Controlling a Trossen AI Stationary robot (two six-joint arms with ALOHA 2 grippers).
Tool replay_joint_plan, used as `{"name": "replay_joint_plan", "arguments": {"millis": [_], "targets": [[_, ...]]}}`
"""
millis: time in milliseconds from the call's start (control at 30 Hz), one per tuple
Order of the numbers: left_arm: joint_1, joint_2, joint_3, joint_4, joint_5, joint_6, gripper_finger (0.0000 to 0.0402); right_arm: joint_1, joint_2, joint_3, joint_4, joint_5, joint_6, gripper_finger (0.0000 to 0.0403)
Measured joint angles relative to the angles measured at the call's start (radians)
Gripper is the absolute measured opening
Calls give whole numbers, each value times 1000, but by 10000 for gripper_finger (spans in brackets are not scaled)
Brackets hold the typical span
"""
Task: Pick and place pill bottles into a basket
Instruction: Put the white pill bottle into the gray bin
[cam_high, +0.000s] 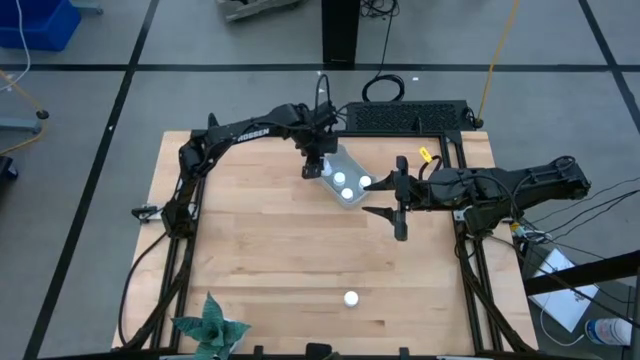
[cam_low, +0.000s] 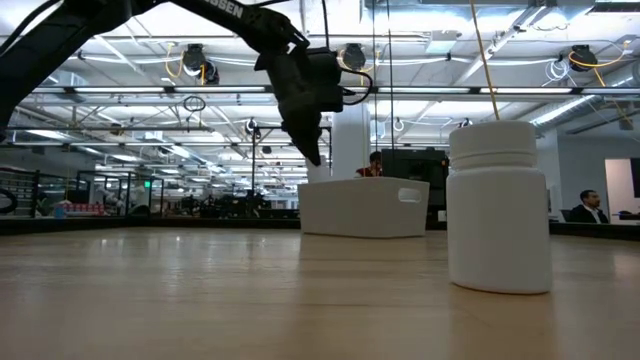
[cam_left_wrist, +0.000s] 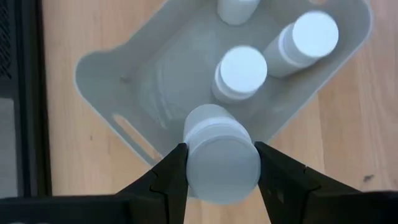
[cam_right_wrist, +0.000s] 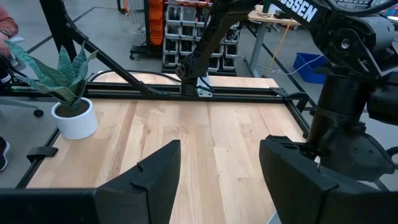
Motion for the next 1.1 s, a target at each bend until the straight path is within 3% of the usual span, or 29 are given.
{"name": "replay_joint_plan", "arguments": {"millis": [600, 1100], "targets": [[-18, 2, 0, -87, 26, -11, 162, 0, 0, 0, 0, 0, -3, 209], [-29, 82, -1, -120, 42, -1, 162, 0, 0, 0, 0, -1, -3, 209]]}}
